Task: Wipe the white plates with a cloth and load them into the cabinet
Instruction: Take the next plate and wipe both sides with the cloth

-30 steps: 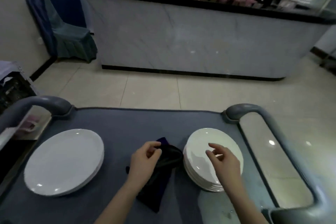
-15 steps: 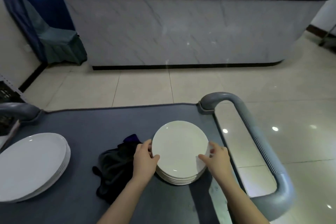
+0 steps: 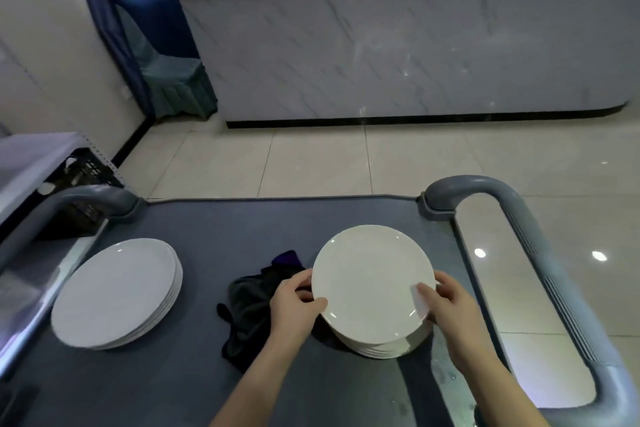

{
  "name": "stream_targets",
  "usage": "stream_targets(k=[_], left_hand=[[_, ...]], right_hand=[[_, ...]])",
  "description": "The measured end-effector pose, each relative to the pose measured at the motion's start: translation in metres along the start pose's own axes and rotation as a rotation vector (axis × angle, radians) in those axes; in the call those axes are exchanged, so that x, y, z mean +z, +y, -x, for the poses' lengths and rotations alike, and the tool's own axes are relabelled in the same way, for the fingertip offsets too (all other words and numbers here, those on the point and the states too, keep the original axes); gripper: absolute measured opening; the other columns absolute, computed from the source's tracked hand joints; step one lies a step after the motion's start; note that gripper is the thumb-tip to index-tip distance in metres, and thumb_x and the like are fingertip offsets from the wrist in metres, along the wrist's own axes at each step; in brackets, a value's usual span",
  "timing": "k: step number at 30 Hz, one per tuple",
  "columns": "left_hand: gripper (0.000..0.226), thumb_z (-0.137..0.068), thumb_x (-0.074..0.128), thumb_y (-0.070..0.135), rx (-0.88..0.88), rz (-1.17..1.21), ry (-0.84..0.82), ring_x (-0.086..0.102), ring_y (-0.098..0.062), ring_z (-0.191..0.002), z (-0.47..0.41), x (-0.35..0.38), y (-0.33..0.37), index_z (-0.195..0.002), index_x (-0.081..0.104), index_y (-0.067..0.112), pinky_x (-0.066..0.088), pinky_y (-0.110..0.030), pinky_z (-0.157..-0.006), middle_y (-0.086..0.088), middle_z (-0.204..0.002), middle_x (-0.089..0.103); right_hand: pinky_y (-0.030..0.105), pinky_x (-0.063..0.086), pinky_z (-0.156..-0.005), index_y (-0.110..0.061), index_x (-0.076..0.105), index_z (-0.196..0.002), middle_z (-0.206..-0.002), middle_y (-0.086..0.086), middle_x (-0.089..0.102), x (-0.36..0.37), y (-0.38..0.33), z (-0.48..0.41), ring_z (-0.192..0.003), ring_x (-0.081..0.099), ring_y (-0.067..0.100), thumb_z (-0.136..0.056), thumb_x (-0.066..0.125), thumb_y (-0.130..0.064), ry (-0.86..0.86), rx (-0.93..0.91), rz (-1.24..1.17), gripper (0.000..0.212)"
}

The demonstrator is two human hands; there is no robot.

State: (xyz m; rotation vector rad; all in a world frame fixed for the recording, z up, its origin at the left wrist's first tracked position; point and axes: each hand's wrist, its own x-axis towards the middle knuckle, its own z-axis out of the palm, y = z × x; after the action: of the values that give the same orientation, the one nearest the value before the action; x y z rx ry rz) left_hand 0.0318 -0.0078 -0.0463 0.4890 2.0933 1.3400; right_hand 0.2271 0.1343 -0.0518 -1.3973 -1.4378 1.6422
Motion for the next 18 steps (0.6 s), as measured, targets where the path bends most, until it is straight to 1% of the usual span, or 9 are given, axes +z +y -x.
stream_targets(k=[2, 4, 6, 8, 10, 11, 13, 16, 18], left_hand=[[0.048, -0.070, 0.071, -0.003, 0.000, 0.040, -0.005, 0.069, -0.010, -0.083, 0.003, -0.008, 0.001, -0.108, 0.069, 0.027, 0.059, -0.032, -0.081, 0.001, -0.105, 0.068], [0.046, -0.072, 0.075, 0.001, 0.027, 0.065, -0.036, 0.070, -0.010, -0.084, 0.002, -0.017, 0.002, -0.112, 0.070, 0.025, 0.059, -0.031, -0.081, 0.002, -0.105, 0.070], [0.037, -0.080, 0.075, 0.008, 0.060, 0.105, -0.088, 0.070, -0.009, -0.085, -0.003, -0.027, 0.003, -0.113, 0.071, 0.026, 0.059, -0.026, -0.077, 0.005, -0.101, 0.072], [0.025, -0.091, 0.067, 0.014, 0.097, 0.105, -0.091, 0.069, -0.005, -0.085, -0.013, -0.039, 0.001, -0.108, 0.071, 0.031, 0.057, -0.023, -0.075, 0.006, -0.095, 0.074], [0.024, -0.092, 0.065, 0.014, 0.152, -0.010, -0.001, 0.067, -0.002, -0.085, -0.028, -0.052, -0.005, -0.105, 0.069, 0.035, 0.056, -0.023, -0.079, 0.007, -0.091, 0.073], [0.025, -0.091, 0.067, 0.013, 0.178, -0.088, 0.046, 0.066, -0.002, -0.086, -0.036, -0.058, -0.009, -0.106, 0.068, 0.033, 0.055, -0.024, -0.083, 0.008, -0.092, 0.072], [0.031, -0.087, 0.071, 0.012, 0.236, -0.272, 0.066, 0.062, -0.007, -0.095, -0.053, -0.067, -0.016, -0.115, 0.067, 0.025, 0.052, -0.030, -0.091, 0.006, -0.100, 0.068], [0.049, -0.088, 0.071, 0.022, 0.315, -0.546, -0.071, 0.050, -0.016, -0.112, -0.075, -0.070, -0.023, -0.134, 0.056, 0.020, 0.041, -0.030, -0.099, 0.004, -0.116, 0.060], [0.058, -0.089, 0.069, 0.031, 0.328, -0.686, -0.163, 0.047, -0.018, -0.117, -0.088, -0.066, -0.027, -0.143, 0.047, 0.023, 0.038, -0.032, -0.100, 0.004, -0.123, 0.057]], right_hand=[[0.050, 0.055, -0.081, -0.022, 0.056, -0.127, -0.110, 0.008, 0.066, 0.013, -0.002, 0.002, -0.100, 0.064, 0.033, -0.099, 0.054, -0.018, -0.016, 0.020, -0.104, 0.028], [0.046, 0.057, -0.077, -0.024, 0.052, -0.130, -0.114, 0.004, 0.064, 0.026, -0.005, 0.000, -0.102, 0.063, 0.030, -0.103, 0.047, -0.022, 0.017, 0.034, -0.165, 0.028], [0.047, 0.057, -0.081, -0.024, 0.056, -0.128, -0.118, 0.005, 0.065, 0.035, -0.007, -0.004, -0.104, 0.063, 0.030, -0.103, 0.045, -0.022, 0.078, 0.057, -0.202, 0.027], [0.047, 0.056, -0.084, -0.029, 0.063, -0.118, -0.117, 0.004, 0.068, 0.037, -0.008, -0.008, -0.104, 0.065, 0.030, -0.101, 0.046, -0.021, 0.105, 0.056, -0.221, 0.025], [0.037, 0.056, -0.076, -0.037, 0.067, -0.107, -0.111, -0.003, 0.071, 0.036, -0.009, -0.007, -0.099, 0.067, 0.022, -0.100, 0.048, -0.022, 0.111, 0.045, -0.204, 0.025], [0.033, 0.055, -0.071, -0.039, 0.069, -0.104, -0.108, -0.006, 0.072, 0.035, -0.010, -0.006, -0.096, 0.068, 0.018, -0.100, 0.049, -0.022, 0.110, 0.041, -0.199, 0.027], [0.030, 0.054, -0.067, -0.041, 0.070, -0.103, -0.105, -0.008, 0.073, 0.035, -0.011, -0.003, -0.093, 0.069, 0.015, -0.100, 0.049, -0.021, 0.101, 0.047, -0.201, 0.029], [0.030, 0.053, -0.068, -0.035, 0.067, -0.118, -0.112, -0.005, 0.072, 0.038, -0.011, -0.002, -0.099, 0.068, 0.017, -0.100, 0.050, -0.022, 0.089, 0.067, -0.188, 0.028], [0.029, 0.052, -0.068, -0.038, 0.068, -0.115, -0.112, -0.009, 0.071, 0.041, -0.011, 0.000, -0.101, 0.066, 0.015, -0.099, 0.051, -0.023, 0.091, 0.075, -0.172, 0.028]])
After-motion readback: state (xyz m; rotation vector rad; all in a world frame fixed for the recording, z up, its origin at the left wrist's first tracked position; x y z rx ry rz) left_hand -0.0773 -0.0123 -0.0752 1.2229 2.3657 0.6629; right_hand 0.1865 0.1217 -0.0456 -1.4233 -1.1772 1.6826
